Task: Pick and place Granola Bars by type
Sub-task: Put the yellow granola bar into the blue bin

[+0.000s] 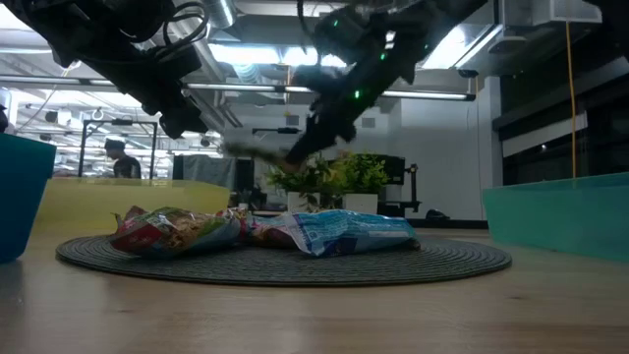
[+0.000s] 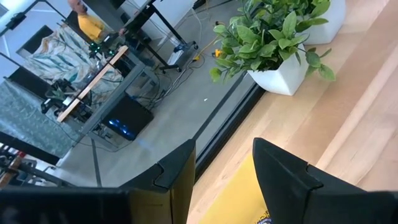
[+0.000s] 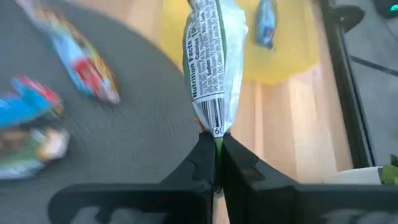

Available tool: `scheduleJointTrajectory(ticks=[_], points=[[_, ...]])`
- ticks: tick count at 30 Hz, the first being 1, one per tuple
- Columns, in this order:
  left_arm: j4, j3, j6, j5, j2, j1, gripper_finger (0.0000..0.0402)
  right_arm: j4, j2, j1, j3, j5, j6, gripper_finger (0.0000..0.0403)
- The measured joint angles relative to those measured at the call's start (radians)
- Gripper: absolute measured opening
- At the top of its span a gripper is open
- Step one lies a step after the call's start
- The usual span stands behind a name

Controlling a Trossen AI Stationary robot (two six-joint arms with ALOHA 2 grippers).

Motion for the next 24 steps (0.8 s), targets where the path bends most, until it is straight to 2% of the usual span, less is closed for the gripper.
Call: scheduleJointTrajectory(ticks=[5, 12, 17, 21, 24], points=[[0.0, 0.0, -0.006, 0.012, 0.0, -0.013, 0.0153, -0.075, -0.075, 0.0, 0.0, -0.076, 0.048, 0.0026], [-0.001, 0.0, 0.003, 0.024, -0.039, -0.102, 0.0151, -0.188, -0.142, -0.006, -0.016, -0.09, 0.097, 0.0011], [0.0, 0.0, 0.029, 0.061, -0.087, -0.179, 0.0152, -0.187, -0.187, -0.006, -0.083, -0.203, 0.135, 0.0022], [0.0, 0.0, 0.032, 0.146, -0.125, -0.232, 0.015, -0.136, -0.24, -0.005, -0.153, -0.329, 0.153, 0.001], [0.001, 0.001, 0.044, 0.259, -0.146, -0.265, 0.0148, -0.032, -0.284, -0.006, -0.216, -0.416, 0.175, 0.001]])
